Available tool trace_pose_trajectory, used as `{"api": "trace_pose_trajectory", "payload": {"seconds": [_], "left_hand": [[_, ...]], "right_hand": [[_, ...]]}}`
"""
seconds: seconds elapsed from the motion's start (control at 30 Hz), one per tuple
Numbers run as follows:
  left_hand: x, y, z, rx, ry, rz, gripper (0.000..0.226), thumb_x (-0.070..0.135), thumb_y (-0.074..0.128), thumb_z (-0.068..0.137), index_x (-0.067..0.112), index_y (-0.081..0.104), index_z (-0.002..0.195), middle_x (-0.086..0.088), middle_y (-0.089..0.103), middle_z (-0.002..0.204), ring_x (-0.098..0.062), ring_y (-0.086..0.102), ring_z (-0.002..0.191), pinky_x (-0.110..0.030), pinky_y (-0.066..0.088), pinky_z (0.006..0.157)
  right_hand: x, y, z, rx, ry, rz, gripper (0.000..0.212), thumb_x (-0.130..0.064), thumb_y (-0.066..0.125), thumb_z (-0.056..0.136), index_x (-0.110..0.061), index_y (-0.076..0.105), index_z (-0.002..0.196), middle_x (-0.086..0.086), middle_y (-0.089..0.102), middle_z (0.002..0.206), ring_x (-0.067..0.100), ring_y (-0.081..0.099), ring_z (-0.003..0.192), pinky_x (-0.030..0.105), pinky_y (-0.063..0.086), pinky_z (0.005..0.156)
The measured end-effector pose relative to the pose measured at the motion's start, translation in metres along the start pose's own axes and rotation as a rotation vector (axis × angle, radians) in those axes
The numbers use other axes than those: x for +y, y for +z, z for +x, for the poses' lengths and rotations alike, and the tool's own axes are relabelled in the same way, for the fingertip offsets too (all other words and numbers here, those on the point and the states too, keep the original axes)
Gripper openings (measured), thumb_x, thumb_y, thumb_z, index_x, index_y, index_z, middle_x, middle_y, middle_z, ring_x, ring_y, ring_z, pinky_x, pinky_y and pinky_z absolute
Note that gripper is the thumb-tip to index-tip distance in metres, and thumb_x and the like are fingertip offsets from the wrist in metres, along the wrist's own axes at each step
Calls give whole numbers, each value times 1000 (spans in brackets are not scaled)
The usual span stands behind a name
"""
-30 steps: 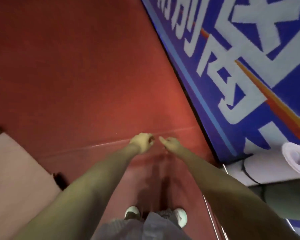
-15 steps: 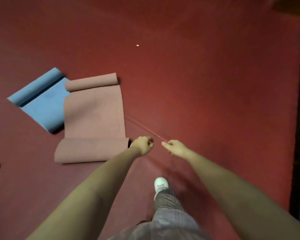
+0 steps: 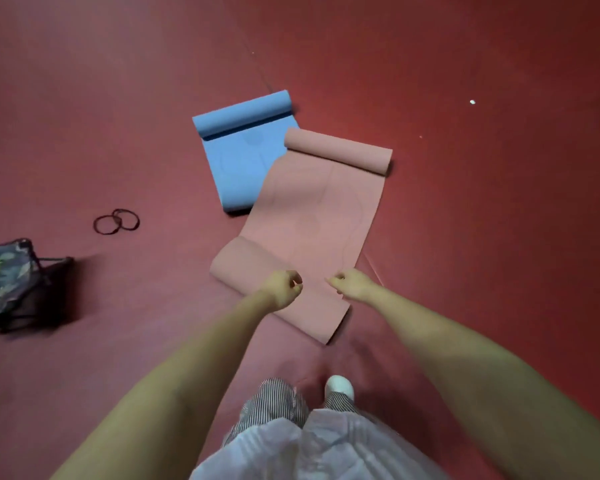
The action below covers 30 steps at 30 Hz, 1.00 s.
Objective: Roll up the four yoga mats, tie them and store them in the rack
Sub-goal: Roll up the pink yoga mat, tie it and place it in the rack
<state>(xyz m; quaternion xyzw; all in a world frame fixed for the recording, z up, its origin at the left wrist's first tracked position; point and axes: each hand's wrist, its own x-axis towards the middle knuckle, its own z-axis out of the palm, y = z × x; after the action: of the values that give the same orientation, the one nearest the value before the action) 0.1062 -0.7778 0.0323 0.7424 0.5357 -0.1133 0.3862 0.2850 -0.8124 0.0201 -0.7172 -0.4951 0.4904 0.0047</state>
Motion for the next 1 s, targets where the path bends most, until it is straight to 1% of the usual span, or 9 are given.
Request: {"api": "trace_pose_trajectory", "payload": {"seconds": [0.13,0.27,0.47,0.53,0.63,0.7,0.83,0.93,1.0], "left_hand": [[-52,-29,33,-15,-55,-5,29,18,47,96,6,61,118,-15,64,119,-29,56,110,-30,42,87],[-100,-56,84,-102,-32,8,29,18,48,96,5,60,120,-15,63,120,-29,56,111,-28,40,86],[-186,-85,156,-279,-96,82,29,23,49,94,13,62,118,-12,64,119,-27,56,113,-31,44,94],[-214,-84,189,-336,-118,129,31,24,50,93,13,61,121,-12,61,125,-28,53,118,-32,43,97],[-249,-69,245,-385,-114,185,35,24,50,94,14,59,126,-10,57,131,-28,50,122,-32,41,100],[-268,-48,288,-404,-94,216,36,26,51,94,16,57,128,-9,56,133,-28,49,123,-32,40,100],[-307,14,377,-383,-113,159,39,28,52,93,18,55,131,-7,53,136,-26,47,125,-31,39,99],[-328,64,437,-357,-110,100,45,27,55,93,14,49,136,-10,49,139,-27,44,128,-31,36,100],[-340,94,474,-347,-59,103,54,29,58,92,14,41,141,-10,43,142,-28,39,132,-33,33,104]], "right_hand": [[-42,10,55,-91,-20,-67,38,-45,47,95,-8,59,94,11,60,94,21,51,81,26,37,70],[-79,19,118,-84,34,-111,47,-42,44,97,0,61,113,17,62,116,28,56,107,29,40,82],[-122,49,204,-40,169,61,42,-32,48,96,7,64,100,20,65,92,28,60,90,32,40,73],[-124,62,239,-32,200,79,33,-31,50,95,-2,64,89,12,66,91,25,58,92,31,40,76],[-112,87,298,-46,216,105,36,-21,51,94,-22,43,59,-7,46,62,15,48,73,26,33,64],[-94,105,345,-68,245,70,40,-21,51,93,-24,36,56,-6,44,61,14,46,69,26,30,61],[-40,160,448,-123,265,106,25,-32,52,93,-13,58,78,4,55,85,22,54,89,36,43,80],[-2,201,511,-72,299,122,18,-34,53,93,-19,52,82,2,49,85,19,48,88,37,41,84],[21,221,546,21,325,130,10,-32,54,92,-22,54,91,6,54,99,18,51,97,35,39,92]]}}
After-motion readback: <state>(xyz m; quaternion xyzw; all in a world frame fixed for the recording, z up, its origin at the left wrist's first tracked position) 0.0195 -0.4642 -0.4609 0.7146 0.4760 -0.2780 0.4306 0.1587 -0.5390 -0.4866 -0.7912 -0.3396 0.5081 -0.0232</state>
